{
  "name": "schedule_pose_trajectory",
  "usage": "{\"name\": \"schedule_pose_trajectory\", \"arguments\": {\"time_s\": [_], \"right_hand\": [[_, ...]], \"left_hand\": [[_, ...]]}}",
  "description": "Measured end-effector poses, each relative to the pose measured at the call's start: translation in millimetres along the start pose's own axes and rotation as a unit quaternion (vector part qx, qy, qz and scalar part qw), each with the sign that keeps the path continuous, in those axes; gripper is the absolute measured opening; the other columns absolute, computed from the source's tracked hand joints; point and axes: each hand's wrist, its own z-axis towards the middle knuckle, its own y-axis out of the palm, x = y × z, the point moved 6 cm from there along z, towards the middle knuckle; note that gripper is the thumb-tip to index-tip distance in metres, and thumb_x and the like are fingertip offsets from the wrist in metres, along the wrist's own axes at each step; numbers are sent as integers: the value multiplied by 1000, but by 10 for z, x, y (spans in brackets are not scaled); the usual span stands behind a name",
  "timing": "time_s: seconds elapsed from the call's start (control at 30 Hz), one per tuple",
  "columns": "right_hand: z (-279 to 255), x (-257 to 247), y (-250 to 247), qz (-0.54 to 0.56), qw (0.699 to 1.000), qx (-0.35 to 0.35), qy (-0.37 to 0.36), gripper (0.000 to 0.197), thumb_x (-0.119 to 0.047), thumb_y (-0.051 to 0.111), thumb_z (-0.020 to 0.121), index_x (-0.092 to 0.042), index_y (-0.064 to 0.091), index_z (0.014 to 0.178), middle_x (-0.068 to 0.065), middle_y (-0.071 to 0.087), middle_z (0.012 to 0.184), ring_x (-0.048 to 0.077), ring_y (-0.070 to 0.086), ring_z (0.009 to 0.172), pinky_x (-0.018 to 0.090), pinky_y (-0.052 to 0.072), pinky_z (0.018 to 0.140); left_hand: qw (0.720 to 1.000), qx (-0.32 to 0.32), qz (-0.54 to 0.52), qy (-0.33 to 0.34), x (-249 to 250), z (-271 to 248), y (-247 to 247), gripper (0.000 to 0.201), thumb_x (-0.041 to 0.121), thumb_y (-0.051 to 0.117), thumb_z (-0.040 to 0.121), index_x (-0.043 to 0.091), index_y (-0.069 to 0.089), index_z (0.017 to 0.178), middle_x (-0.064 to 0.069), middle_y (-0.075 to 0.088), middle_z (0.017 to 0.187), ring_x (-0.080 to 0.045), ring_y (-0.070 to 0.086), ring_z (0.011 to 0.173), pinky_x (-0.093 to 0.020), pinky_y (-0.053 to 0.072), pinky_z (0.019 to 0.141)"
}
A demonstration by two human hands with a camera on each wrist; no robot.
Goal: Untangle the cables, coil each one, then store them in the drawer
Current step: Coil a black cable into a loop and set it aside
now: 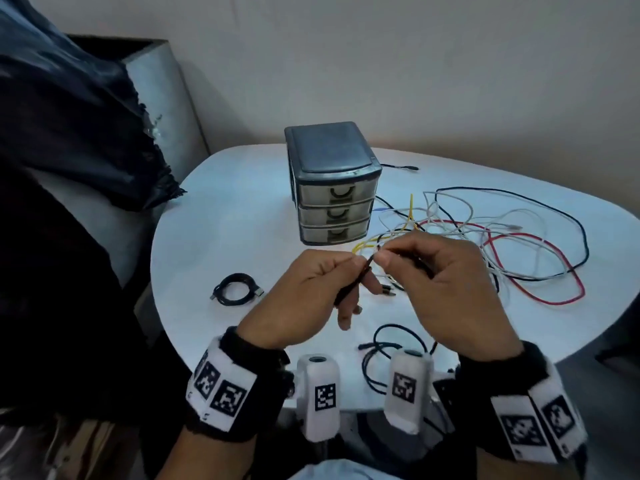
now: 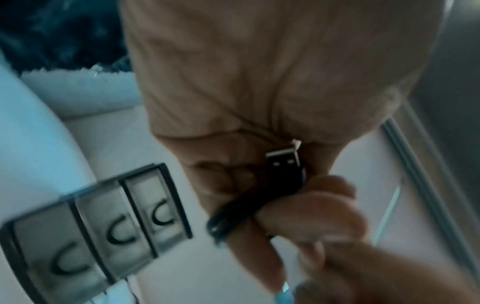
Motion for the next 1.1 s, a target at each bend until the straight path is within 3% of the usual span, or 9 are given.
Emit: {"name": "schedule_pose_trajectory", "arguments": {"time_s": [0.1, 0.23, 0.3, 0.4, 0.5, 0.6, 0.73, 0.97, 1.1], "right_hand": [[-23, 153, 2, 45, 997, 60, 19, 14, -14, 67, 91, -22, 76, 84, -10, 71, 73, 0, 57, 65, 20, 45, 60], [-194, 377, 346, -24, 995, -63, 66, 18, -26, 63, 95, -26, 77, 84, -7, 67, 70, 6, 54, 63, 35, 50, 63], [-298, 315, 463, -36, 984, -159, 68, 19, -29, 61, 96, -19, 76, 89, 0, 61, 67, 15, 49, 60, 34, 47, 60], [-338, 71, 407, 3, 980, -195, 47, 19, -21, 58, 97, -17, 73, 87, 5, 55, 63, 6, 39, 54, 19, 33, 53], [-248, -5, 183, -11, 996, -91, 5, 19, -20, 59, 96, -22, 71, 83, 10, 62, 68, 20, 51, 57, 30, 41, 56], [-203, 126, 96, 10, 1000, 6, 5, 15, -15, 65, 91, -18, 72, 78, 4, 68, 71, 27, 62, 69, 35, 49, 65], [-270, 221, 209, 68, 997, 6, 22, 16, -26, 61, 89, -22, 73, 79, -6, 60, 61, 12, 50, 56, 22, 43, 55], [-418, 434, 556, 80, 984, -81, 138, 22, -20, 56, 98, -26, 77, 91, -3, 47, 49, 4, 38, 42, 15, 31, 47], [-556, 233, 667, 31, 977, -187, 100, 20, -26, 57, 98, -28, 75, 90, -3, 48, 54, 17, 39, 51, 28, 36, 51]], "left_hand": [[986, -28, -160, 24, 236, -94, 36, 41, 26, 42, 97, 11, 77, 82, 0, 49, 47, -12, 48, 42, -28, 56, 70], [936, 76, -310, 146, 348, -61, -139, 35, 23, 45, 97, 6, 75, 95, 2, 59, 61, -13, 61, 57, -27, 56, 81], [938, 154, -274, 150, 227, -2, -250, 28, 21, 47, 97, 3, 68, 100, 1, 65, 68, -16, 66, 69, -23, 54, 76], [967, 230, -34, 100, 40, -18, -336, 27, 20, 48, 102, 12, 71, 93, 4, 71, 71, -8, 65, 79, -19, 45, 73], [989, 121, 74, 34, -84, -65, -156, 32, 21, 47, 104, 9, 74, 93, 1, 66, 60, -8, 59, 64, -19, 45, 68], [999, 32, 12, -32, -84, -122, 50, 40, 26, 44, 105, 2, 70, 84, 2, 46, 48, -14, 45, 48, -37, 55, 75], [986, 23, -143, -87, -21, -183, 85, 40, 34, 49, 96, 7, 67, 73, 6, 28, 47, -8, 26, 39, -25, 53, 60], [907, 110, -405, 35, 63, -259, -68, 37, 27, 46, 90, 5, 76, 84, 0, 52, 58, -12, 55, 50, -30, 59, 79], [918, 251, -290, 102, -66, -275, -374, 27, 22, 48, 96, 5, 69, 99, -5, 75, 82, -21, 74, 84, -29, 57, 88]]}}
